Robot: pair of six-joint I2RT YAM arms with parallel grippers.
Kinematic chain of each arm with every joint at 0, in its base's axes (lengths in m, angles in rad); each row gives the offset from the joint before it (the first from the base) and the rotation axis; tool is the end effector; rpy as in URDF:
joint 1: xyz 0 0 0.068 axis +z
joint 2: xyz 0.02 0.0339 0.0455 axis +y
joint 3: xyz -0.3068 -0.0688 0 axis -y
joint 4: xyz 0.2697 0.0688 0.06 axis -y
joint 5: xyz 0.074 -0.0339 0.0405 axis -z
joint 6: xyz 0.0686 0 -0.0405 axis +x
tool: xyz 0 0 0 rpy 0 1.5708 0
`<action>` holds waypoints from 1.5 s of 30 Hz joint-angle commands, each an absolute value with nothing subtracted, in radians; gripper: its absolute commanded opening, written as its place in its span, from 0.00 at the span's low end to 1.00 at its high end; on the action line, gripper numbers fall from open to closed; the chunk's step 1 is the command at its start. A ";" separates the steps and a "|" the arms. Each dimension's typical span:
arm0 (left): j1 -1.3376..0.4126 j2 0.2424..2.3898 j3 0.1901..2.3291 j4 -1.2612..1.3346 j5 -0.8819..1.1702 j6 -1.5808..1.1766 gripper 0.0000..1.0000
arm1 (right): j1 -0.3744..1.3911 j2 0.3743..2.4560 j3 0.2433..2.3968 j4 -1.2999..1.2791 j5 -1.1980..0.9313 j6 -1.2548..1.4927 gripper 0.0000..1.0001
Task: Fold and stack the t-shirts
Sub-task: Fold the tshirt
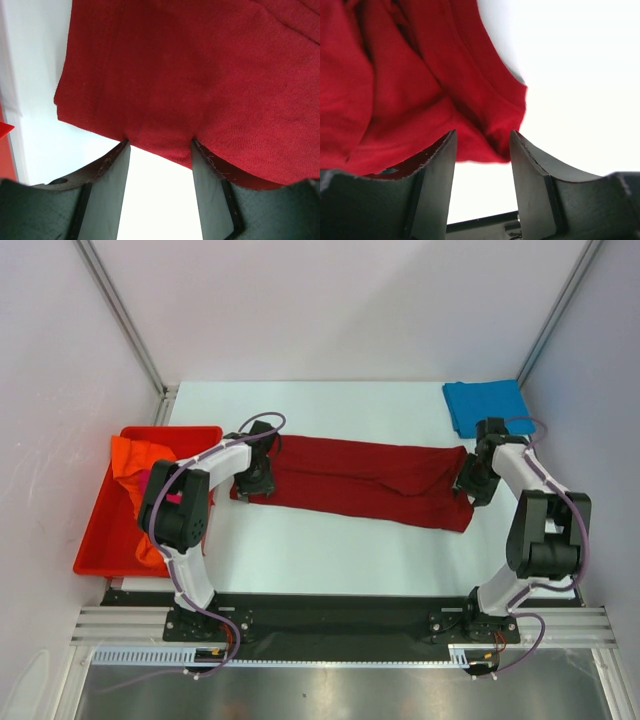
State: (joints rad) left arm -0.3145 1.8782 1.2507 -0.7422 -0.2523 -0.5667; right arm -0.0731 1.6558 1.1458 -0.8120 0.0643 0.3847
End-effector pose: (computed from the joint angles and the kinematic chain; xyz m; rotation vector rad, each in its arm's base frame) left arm 0.3804 -0.1057 0.1585 -0.3941 2.8190 0.2040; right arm 0.3446 -0.0297 0.2018 0.6661 2.8078 -0.0357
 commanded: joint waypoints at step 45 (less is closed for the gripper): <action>-0.295 1.793 1.279 -0.703 -0.233 -0.483 0.58 | 0.094 1.591 1.347 -0.872 0.109 0.338 0.68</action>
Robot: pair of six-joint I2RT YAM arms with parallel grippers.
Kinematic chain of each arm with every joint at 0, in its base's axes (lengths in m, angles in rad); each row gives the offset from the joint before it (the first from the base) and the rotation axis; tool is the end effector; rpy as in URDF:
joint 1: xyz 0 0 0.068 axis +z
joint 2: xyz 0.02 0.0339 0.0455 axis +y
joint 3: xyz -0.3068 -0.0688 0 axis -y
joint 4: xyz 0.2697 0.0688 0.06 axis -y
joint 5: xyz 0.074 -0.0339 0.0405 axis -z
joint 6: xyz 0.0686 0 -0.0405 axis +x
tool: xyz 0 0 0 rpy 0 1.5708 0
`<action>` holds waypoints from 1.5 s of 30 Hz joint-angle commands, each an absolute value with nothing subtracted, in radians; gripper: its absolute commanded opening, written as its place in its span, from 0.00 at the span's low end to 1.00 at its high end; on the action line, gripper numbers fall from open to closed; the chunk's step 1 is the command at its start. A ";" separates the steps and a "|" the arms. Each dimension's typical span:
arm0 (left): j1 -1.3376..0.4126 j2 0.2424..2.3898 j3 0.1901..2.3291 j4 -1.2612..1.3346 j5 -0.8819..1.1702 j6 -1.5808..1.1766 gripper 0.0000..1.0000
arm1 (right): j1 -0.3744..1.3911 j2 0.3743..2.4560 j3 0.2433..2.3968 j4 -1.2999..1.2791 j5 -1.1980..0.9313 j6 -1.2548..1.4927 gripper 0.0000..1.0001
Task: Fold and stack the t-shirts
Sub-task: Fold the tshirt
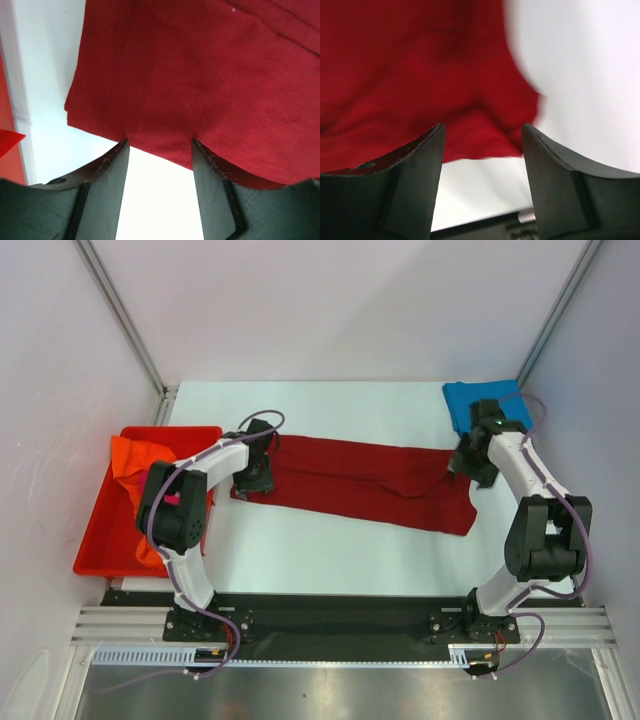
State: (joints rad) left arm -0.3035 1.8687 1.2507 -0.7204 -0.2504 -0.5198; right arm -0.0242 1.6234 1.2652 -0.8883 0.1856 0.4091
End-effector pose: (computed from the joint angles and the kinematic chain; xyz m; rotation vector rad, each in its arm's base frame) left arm 0.3839 -0.1024 0.1627 -0.3460 2.8023 0.1938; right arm 0.3544 -0.0212 0.2475 0.6398 2.7097 -0.1672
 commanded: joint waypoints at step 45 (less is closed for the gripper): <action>-0.299 1.629 1.140 -0.618 -0.084 -0.397 0.58 | 0.414 2.040 1.673 -0.765 0.351 0.141 0.06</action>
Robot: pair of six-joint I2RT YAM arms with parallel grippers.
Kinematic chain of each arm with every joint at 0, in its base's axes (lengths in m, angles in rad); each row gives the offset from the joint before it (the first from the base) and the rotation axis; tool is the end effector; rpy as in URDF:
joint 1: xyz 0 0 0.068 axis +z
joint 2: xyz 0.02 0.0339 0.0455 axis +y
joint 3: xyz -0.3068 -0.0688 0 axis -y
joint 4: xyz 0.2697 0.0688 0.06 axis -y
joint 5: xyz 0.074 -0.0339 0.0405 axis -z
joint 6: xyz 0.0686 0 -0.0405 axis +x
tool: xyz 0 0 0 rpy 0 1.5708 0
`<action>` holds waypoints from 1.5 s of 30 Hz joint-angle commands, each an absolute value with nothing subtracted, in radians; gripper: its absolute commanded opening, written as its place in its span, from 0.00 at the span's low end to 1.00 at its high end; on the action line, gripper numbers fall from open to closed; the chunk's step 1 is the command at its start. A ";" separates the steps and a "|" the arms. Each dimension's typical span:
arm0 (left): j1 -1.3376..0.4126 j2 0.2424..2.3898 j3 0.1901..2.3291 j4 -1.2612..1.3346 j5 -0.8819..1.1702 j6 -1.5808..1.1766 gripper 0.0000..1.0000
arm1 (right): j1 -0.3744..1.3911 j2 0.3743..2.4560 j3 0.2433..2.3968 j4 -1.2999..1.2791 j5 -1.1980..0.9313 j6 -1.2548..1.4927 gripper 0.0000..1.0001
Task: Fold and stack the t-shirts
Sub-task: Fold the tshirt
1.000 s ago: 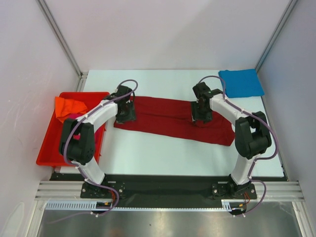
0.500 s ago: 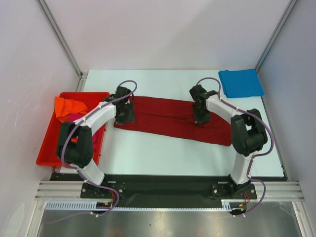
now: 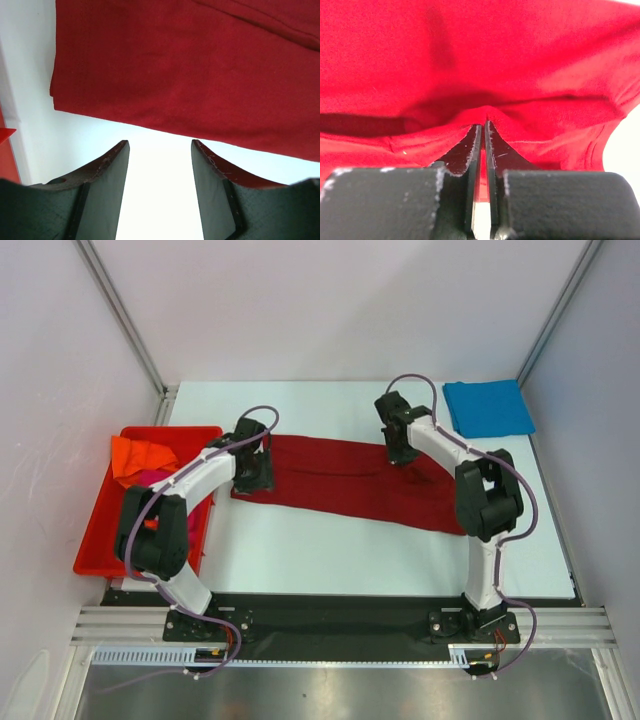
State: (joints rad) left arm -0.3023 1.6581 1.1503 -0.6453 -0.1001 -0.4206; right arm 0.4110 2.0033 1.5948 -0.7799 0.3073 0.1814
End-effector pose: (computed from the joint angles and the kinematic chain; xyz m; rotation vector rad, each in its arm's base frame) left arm 0.3546 -0.1034 0.2104 -0.1893 2.7087 -0.0763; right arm 0.4409 0.1695 0.2107 -0.2270 2.6700 -0.2454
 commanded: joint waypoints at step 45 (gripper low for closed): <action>-0.282 1.611 1.132 -0.629 -0.043 -0.385 0.58 | 0.061 2.048 1.621 -0.723 0.181 0.207 0.39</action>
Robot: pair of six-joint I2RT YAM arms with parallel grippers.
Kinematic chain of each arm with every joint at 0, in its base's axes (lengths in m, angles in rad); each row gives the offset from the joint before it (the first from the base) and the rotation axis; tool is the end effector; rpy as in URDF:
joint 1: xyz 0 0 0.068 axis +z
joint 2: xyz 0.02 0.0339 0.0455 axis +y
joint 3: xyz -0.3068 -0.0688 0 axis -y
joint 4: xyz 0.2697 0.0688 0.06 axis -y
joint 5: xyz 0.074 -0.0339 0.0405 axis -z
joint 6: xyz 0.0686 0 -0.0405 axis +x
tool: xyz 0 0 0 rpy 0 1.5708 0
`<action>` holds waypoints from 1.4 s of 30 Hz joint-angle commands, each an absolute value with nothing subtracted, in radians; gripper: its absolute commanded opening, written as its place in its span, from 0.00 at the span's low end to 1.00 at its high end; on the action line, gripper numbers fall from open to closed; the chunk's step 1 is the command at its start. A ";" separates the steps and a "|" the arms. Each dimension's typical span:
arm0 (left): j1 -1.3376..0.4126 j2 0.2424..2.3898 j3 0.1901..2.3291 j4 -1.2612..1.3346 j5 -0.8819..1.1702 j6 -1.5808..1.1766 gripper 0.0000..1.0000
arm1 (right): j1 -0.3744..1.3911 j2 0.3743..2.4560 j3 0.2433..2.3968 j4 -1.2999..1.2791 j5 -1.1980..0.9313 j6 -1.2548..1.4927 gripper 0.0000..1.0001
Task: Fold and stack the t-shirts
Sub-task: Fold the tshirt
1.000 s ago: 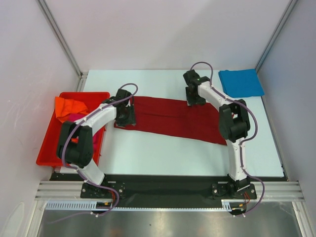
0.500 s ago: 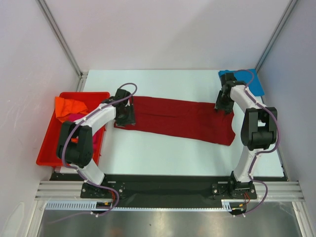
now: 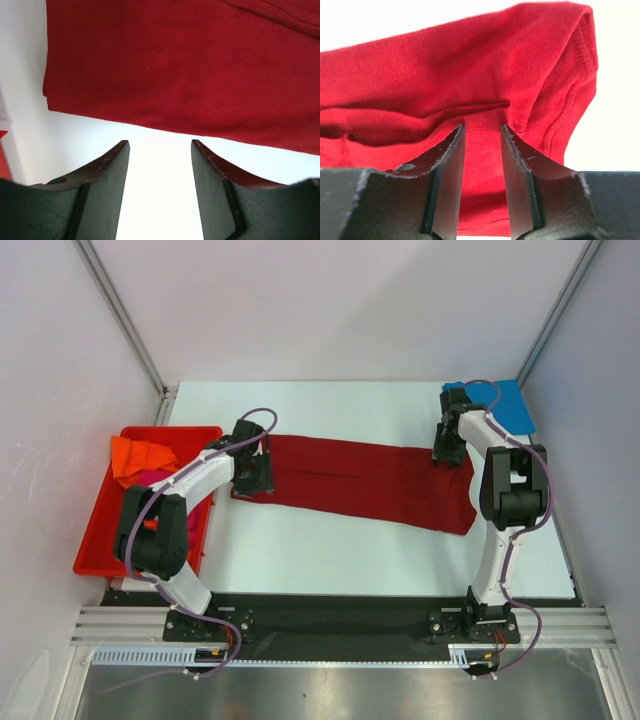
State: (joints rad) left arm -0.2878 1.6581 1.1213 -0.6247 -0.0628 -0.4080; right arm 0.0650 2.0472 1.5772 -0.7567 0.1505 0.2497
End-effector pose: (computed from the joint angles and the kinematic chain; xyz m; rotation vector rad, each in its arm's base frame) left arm 0.3521 -0.0997 0.2021 -0.1820 2.7276 -0.1127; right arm 0.4758 0.0207 0.1840 0.2922 2.7607 -0.1311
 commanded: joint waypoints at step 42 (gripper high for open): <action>-0.282 1.623 1.106 -0.607 -0.020 -0.390 0.58 | 0.052 2.089 1.776 -0.762 0.196 0.176 0.00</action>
State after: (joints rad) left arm -0.2874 1.6569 1.1084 -0.6258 -0.0395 -0.4076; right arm 0.0566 2.1086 1.7107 -0.7555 0.1936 0.1722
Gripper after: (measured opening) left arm 0.580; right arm 0.010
